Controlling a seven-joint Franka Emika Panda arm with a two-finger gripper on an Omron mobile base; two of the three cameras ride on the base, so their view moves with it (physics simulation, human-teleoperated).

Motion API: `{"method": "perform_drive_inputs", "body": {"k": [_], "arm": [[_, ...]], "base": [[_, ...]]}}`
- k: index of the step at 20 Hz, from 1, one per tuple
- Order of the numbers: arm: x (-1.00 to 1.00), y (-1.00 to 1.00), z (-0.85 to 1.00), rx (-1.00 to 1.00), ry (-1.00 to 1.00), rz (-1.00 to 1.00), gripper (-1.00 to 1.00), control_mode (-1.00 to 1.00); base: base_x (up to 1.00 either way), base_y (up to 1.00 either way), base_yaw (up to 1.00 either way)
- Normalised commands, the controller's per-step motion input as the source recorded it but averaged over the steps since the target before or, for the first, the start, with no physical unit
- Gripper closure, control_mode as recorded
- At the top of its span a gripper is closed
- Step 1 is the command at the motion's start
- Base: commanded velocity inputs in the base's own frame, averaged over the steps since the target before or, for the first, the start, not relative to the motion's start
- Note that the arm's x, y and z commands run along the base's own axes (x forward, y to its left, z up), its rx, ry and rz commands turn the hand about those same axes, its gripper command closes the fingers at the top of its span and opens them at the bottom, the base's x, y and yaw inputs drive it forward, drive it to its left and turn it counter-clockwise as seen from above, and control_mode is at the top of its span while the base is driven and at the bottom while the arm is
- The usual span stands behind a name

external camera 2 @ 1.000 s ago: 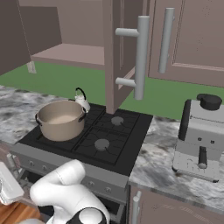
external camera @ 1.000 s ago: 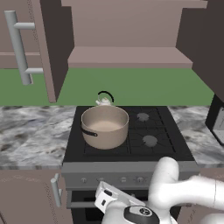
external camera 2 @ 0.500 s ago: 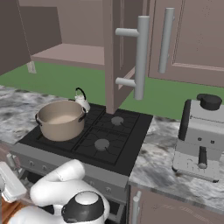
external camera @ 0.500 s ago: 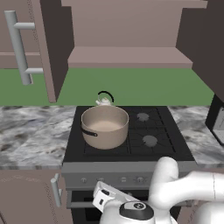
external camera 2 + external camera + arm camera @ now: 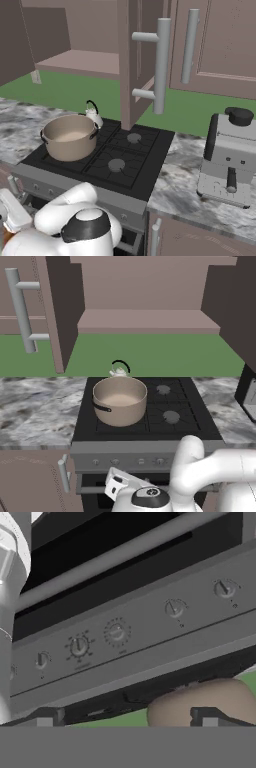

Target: Pick the kettle from the cabinet and place it on a stove burner. Then pick the pot from the counter and place it on another stove burner. Finally, turn both burners on.

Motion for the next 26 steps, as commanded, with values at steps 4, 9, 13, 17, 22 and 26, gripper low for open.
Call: {"method": "perform_drive_inputs", "body": {"k": [4, 9, 13, 17, 22, 26], "arm": [[0.00, 0.00, -0.01, -0.14, -0.10, 0.00, -1.00, -1.00], [0.09, 0.00, 0.00, -0.19, -0.02, 0.00, -1.00, -1.00], [0.18, 0.00, 0.00, -0.17, 0.00, 0.00, -1.00, -1.00], [0.17, 0.05, 0.00, -0.13, 0.01, 0.00, -1.00, -1.00], [0.00, 0.00, -0.02, -0.01, -0.02, 0.00, -1.00, -1.00], [0.10, 0.00, -0.03, 0.00, -0.02, 0.00, -1.00, -1.00]], "base": [[0.00, 0.00, 0.00], [0.00, 0.00, 0.00], [0.00, 0.00, 0.00], [0.00, 0.00, 0.00], [0.00, 0.00, 0.00], [0.00, 0.00, 0.00]]}}
